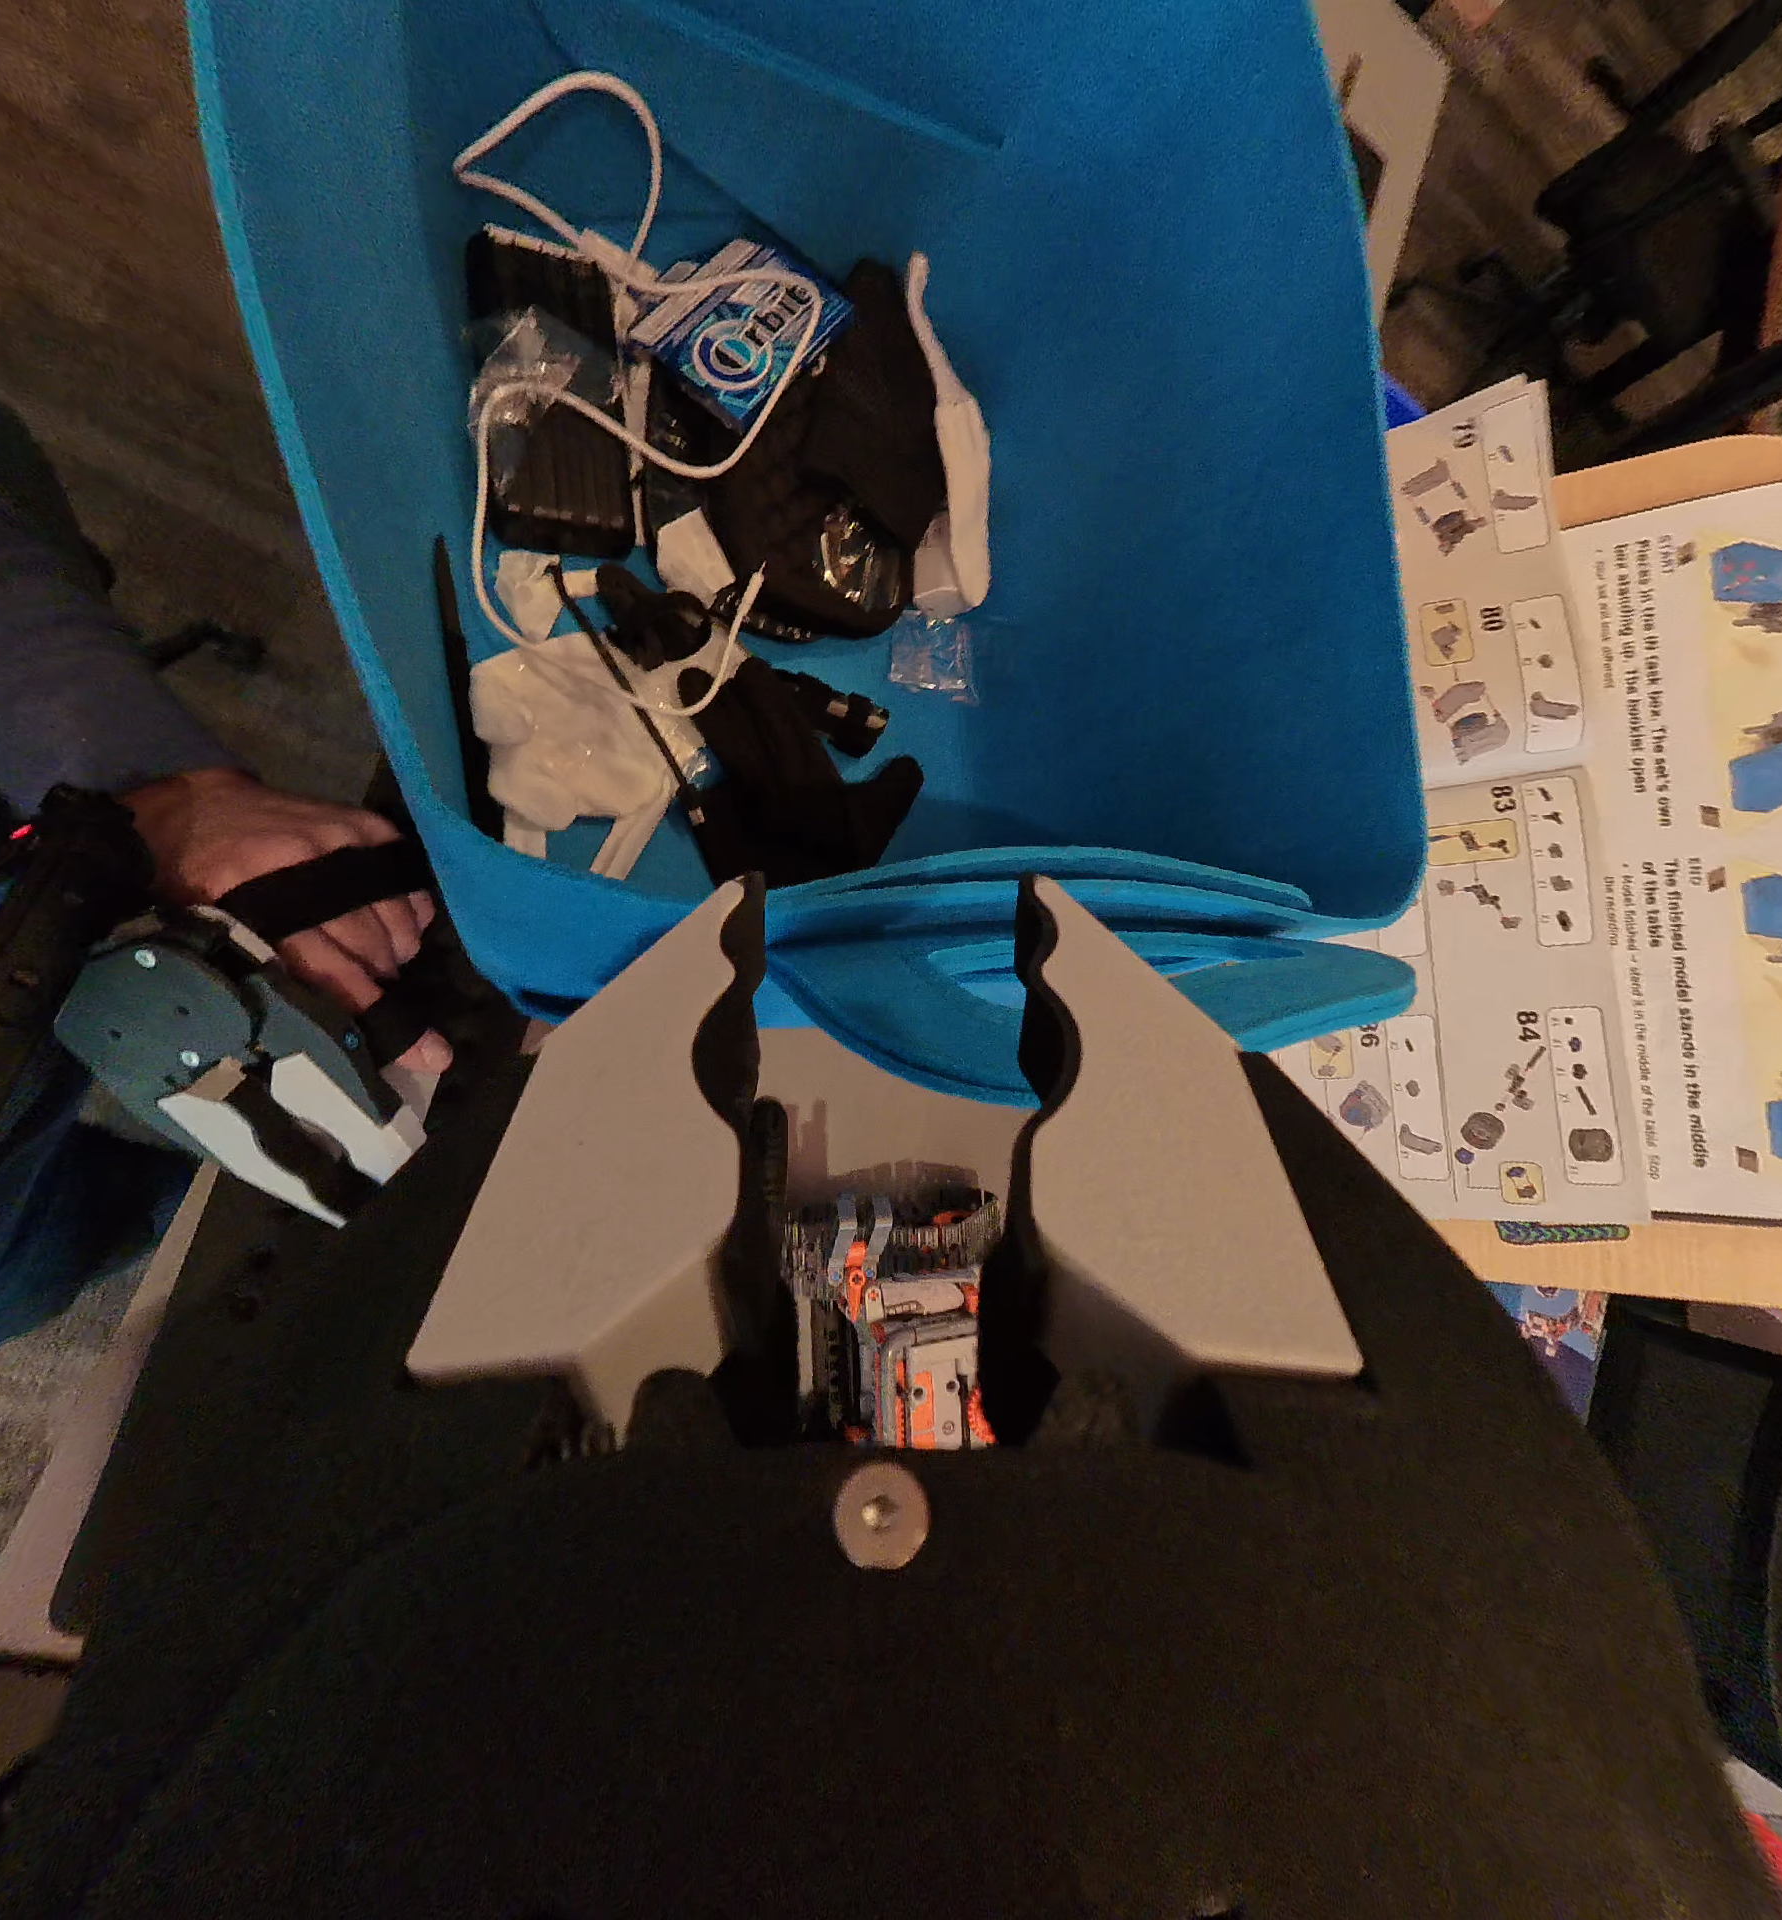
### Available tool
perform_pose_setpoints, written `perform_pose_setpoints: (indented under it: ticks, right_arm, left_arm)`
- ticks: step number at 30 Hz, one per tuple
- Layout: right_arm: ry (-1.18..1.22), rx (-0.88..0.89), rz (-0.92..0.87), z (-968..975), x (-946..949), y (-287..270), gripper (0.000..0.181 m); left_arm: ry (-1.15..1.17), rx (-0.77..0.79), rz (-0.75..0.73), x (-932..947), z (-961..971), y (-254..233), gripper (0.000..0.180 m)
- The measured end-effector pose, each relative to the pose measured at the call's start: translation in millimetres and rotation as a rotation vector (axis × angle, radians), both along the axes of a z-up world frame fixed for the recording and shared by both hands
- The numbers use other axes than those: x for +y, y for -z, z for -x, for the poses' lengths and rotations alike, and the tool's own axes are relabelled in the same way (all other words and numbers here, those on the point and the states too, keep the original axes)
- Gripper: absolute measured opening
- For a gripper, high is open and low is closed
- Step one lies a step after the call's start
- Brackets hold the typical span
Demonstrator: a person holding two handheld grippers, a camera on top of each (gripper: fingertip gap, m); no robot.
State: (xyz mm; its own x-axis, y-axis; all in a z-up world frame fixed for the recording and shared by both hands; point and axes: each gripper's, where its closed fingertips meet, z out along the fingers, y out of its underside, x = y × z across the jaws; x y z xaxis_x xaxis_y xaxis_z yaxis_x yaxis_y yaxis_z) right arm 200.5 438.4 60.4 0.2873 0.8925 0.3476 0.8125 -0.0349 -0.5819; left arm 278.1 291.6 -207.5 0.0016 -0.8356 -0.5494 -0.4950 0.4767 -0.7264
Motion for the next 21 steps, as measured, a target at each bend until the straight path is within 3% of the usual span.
perform_pose_setpoints:
  ticks: [14,21]
  right_arm:
    - [0.072,0.221,-0.103,-30.1,-72.2,-7.9,0.046]
    - [0.024,0.384,-0.112,-70.3,-107.1,-21.3,0.037]
  left_arm:
    - [0.0,-0.068,-0.031,-0.6,1.2,-10.1,0.016]
    - [-0.212,-0.178,-0.081,-5.0,22.9,-39.1,0.038]
